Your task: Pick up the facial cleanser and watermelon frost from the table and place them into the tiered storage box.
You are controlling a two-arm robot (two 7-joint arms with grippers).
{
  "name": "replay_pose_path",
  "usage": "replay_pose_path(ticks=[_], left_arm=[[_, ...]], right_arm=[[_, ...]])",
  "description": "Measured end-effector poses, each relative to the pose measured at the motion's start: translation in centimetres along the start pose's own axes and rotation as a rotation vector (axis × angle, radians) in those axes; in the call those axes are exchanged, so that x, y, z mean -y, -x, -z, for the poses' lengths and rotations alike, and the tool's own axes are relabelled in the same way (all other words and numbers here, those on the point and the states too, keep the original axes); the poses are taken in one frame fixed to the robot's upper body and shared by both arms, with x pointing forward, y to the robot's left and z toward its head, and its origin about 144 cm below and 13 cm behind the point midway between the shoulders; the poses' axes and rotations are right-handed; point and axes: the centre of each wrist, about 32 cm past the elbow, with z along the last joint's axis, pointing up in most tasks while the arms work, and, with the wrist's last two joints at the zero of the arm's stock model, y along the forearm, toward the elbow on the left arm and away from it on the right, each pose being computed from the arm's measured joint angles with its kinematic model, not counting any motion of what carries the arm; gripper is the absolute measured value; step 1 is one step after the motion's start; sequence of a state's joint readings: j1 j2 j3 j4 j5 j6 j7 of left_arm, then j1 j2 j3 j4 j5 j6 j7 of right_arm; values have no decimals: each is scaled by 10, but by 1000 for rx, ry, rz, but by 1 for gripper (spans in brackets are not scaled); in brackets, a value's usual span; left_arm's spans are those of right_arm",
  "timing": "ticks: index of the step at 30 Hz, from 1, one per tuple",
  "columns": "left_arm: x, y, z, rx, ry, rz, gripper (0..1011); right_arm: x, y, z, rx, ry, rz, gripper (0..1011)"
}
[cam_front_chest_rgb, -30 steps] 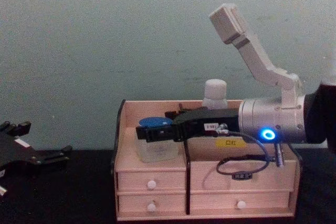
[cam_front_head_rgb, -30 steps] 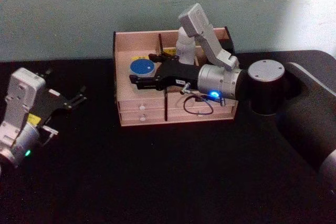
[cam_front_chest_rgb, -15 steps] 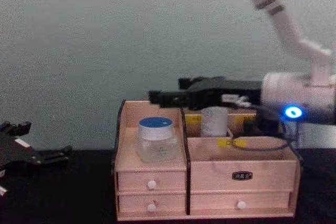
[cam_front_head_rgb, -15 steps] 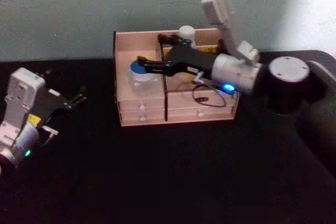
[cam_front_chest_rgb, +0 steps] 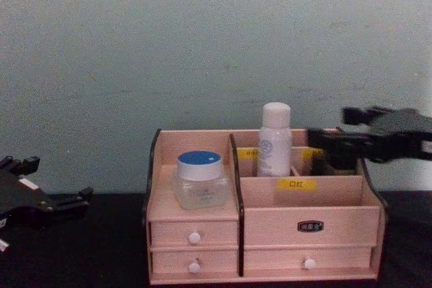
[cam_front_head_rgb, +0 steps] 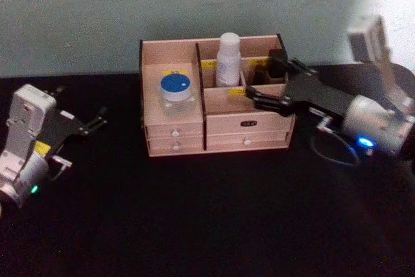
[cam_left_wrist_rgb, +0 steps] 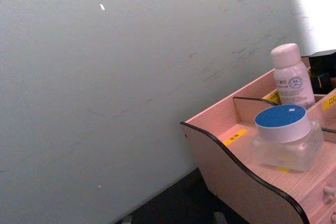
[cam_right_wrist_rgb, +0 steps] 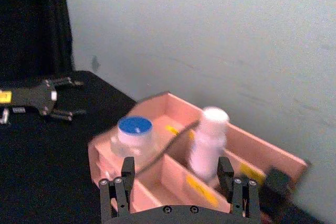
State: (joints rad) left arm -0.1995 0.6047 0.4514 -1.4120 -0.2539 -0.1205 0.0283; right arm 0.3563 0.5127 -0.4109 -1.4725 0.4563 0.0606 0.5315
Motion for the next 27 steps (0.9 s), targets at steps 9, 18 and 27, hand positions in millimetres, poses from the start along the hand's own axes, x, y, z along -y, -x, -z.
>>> replay_pose_path(ticks=[9, 18, 27], left_arm=[[0, 0, 0, 0, 0, 0, 1001], [0, 0, 0, 0, 0, 0, 1001], [0, 0, 0, 0, 0, 0, 1001]], right_arm=[[51, 1, 6, -8, 19, 183, 1002], [55, 20, 32, -11, 91, 567, 1003], [36, 28, 60, -13, 177, 732, 1003]])
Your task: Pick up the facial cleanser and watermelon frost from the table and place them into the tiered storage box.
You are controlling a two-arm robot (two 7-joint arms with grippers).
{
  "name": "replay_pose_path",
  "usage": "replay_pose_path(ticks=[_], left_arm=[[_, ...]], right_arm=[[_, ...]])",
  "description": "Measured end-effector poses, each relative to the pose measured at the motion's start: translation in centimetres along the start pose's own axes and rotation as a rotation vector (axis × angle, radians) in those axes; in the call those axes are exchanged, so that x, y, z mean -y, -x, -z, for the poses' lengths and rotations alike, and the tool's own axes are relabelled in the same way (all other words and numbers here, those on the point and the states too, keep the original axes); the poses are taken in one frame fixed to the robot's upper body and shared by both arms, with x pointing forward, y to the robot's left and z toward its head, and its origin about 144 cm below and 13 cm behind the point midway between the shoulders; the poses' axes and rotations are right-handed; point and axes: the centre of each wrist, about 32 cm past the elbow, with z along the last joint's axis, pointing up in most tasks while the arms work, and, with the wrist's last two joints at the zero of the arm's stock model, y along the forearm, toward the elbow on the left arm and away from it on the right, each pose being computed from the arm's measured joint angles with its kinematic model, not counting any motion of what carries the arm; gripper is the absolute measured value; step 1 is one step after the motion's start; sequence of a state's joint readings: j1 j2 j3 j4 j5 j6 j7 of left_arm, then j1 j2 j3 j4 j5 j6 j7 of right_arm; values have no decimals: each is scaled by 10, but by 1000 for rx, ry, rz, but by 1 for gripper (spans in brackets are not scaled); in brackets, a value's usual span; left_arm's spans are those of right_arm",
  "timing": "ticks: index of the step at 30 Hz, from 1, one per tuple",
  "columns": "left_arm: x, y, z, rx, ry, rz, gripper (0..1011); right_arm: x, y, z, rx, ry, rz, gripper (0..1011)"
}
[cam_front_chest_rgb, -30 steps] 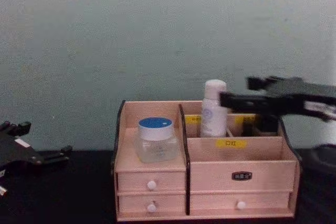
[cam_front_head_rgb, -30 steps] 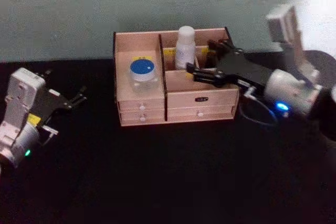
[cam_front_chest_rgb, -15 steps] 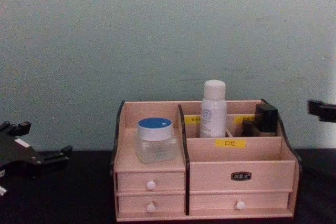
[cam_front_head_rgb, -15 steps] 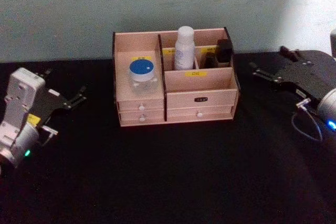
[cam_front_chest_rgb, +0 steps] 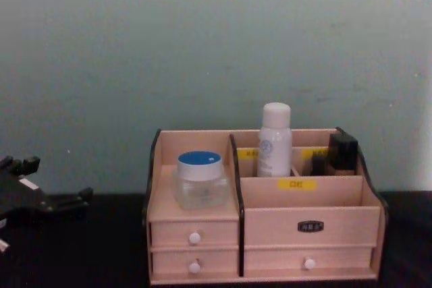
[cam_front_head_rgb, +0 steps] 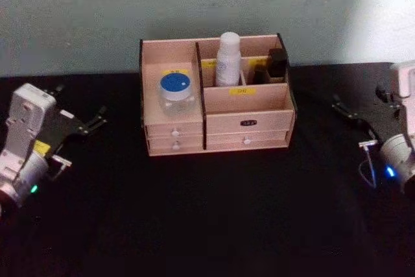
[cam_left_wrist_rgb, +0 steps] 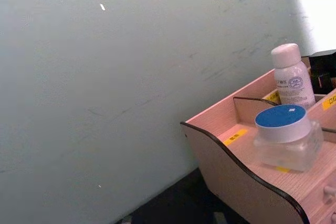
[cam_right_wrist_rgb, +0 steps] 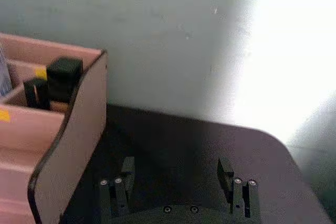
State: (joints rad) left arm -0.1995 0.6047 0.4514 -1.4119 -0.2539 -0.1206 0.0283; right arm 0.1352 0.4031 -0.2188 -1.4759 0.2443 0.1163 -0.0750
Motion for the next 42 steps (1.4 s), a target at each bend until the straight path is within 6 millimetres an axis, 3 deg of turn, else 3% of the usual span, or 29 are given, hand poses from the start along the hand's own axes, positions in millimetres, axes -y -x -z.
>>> replay_pose_path(ticks=[12, 42], left_arm=[[0, 0, 0, 0, 0, 0, 1002], [0, 0, 0, 0, 0, 0, 1001]], right_arm=[[-20, 9, 17, 28, 71, 6, 1003], [-19, 10, 17, 30, 69, 6, 1003]])
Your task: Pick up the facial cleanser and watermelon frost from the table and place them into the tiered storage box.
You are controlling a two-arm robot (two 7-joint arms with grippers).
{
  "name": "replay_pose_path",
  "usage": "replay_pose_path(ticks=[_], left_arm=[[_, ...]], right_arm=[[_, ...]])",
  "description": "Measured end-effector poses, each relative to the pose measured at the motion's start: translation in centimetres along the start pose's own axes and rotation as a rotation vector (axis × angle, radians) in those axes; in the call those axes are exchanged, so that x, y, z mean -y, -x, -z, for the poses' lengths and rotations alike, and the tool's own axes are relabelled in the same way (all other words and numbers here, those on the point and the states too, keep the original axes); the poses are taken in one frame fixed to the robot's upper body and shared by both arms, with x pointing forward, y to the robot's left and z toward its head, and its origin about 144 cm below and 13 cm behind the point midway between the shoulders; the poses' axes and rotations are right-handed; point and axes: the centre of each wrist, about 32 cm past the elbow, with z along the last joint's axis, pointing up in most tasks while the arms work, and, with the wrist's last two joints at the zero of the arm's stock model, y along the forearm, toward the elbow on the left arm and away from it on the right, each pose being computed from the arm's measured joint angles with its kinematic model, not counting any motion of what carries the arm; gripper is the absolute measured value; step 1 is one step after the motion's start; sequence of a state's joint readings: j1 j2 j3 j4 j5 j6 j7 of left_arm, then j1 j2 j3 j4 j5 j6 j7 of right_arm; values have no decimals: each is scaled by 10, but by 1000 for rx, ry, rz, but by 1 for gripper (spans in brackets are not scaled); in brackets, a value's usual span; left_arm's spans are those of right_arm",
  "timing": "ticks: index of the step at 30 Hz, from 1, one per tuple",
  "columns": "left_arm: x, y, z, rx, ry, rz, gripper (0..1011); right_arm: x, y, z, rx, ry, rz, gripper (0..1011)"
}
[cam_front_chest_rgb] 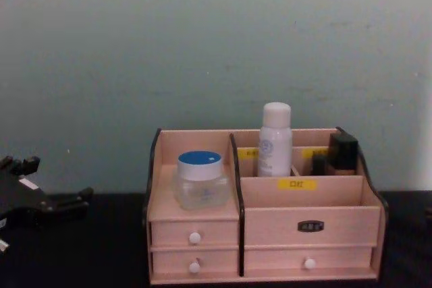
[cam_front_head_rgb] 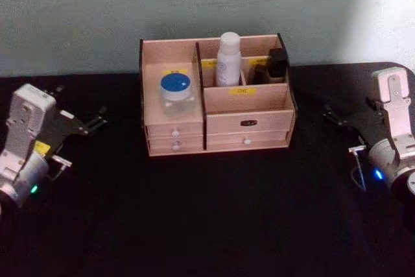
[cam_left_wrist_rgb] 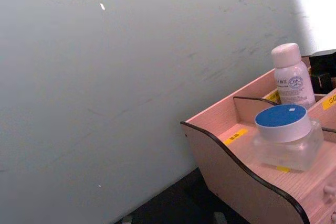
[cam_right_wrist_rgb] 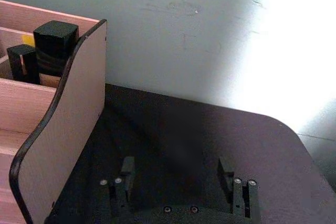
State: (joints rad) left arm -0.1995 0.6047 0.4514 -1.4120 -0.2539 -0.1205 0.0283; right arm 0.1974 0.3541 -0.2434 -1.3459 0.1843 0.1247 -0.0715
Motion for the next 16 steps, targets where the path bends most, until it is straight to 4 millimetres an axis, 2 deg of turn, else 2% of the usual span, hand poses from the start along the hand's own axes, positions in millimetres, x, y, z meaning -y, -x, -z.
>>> replay_pose_path(ticks=[16], left_arm=[[0, 0, 0, 0, 0, 0, 1001]], right_arm=[[0, 0, 0, 0, -1, 0, 1003]])
